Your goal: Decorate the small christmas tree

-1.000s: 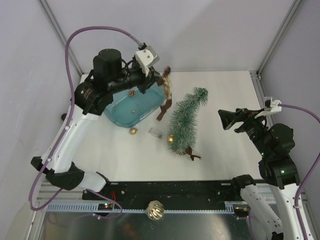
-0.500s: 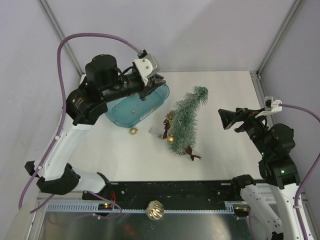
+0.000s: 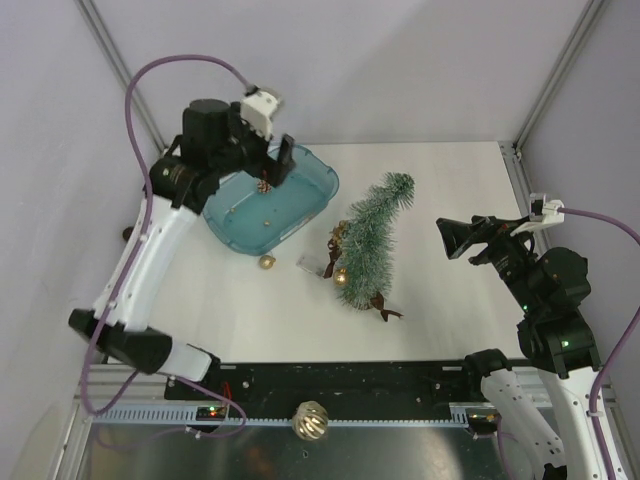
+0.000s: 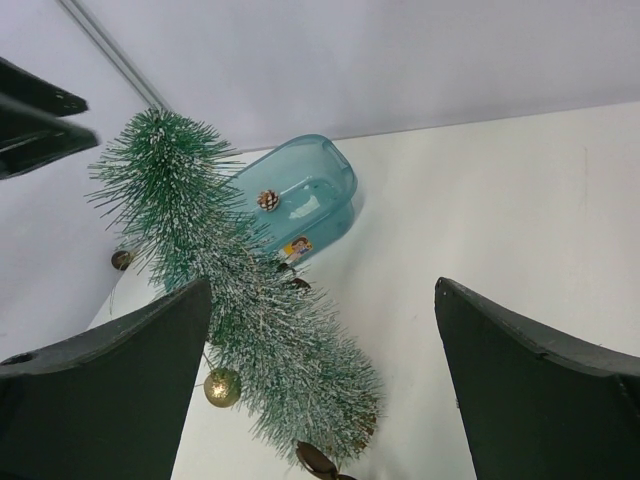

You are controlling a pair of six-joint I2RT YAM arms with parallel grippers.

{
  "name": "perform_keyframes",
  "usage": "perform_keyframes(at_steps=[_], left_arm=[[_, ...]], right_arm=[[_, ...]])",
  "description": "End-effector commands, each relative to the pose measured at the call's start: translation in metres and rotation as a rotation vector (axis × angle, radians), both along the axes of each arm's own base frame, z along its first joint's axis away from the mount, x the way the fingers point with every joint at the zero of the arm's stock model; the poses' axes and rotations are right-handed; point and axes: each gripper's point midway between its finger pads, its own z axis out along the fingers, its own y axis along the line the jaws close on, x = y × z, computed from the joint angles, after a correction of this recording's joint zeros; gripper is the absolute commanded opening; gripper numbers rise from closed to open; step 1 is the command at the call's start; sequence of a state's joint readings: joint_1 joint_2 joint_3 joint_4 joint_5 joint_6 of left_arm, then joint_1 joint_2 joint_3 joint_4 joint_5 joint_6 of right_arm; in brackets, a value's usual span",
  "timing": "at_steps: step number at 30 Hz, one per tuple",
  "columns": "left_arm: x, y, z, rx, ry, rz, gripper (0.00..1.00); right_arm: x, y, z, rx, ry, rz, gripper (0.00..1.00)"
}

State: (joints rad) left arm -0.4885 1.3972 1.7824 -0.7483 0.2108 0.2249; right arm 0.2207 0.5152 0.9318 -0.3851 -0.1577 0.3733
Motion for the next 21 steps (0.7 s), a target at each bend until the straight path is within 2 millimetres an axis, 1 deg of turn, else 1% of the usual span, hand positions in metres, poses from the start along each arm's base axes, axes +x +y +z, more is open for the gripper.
perform_keyframes(at_steps=[1,2,3,4,5,6,7,8,9,10,16,19,20,21], left_arm=[[0.074,0.064,-0.055,-0.020,0.178,0.283,0.95],[0.087,0.074,-0.069,-0.013,0.208,0.320,0.95],[0.102,0.082,-0.088,-0.005,0.254,0.358,0.96],[0.113,0.087,-0.100,-0.004,0.285,0.385,0.97],[0.125,0.091,-0.120,-0.007,0.334,0.406,0.98],[0.138,0.094,-0.141,-0.003,0.379,0.420,0.99],[0.149,0.096,-0.151,-0.004,0.401,0.435,0.99],[0.158,0.098,-0.170,0.004,0.437,0.447,0.99],[0.167,0.099,-0.178,0.001,0.452,0.454,0.99],[0.175,0.099,-0.193,0.006,0.477,0.462,1.00],[0.214,0.103,-0.244,0.026,0.533,0.505,1.00],[0.227,0.103,-0.263,0.042,0.543,0.515,1.00],[0.230,0.103,-0.271,0.050,0.552,0.516,1.00],[0.232,0.103,-0.276,0.054,0.554,0.515,1.00]], right_arm=[[-0.004,0.002,0.011,0.013,-0.035,0.013,0.98],[-0.004,0.002,0.011,0.012,-0.034,0.014,0.98],[-0.003,0.002,0.010,0.011,-0.032,0.013,0.98],[-0.003,0.002,0.009,0.011,-0.030,0.013,0.98],[-0.002,0.002,0.009,0.011,-0.028,0.014,0.98],[-0.002,0.003,0.008,0.012,-0.026,0.015,0.98],[-0.002,0.003,0.007,0.012,-0.024,0.016,0.98],[-0.001,0.003,0.006,0.011,-0.023,0.015,0.98],[-0.001,0.003,0.005,0.009,-0.019,0.012,0.98],[-0.001,0.002,0.004,0.006,-0.018,0.010,0.98],[-0.001,-0.001,-0.002,-0.012,-0.008,-0.007,0.98],[-0.002,-0.003,-0.002,-0.014,-0.011,-0.016,0.98],[-0.003,-0.004,-0.002,-0.015,-0.012,-0.019,0.98],[-0.003,-0.005,-0.002,-0.015,-0.013,-0.022,0.98]])
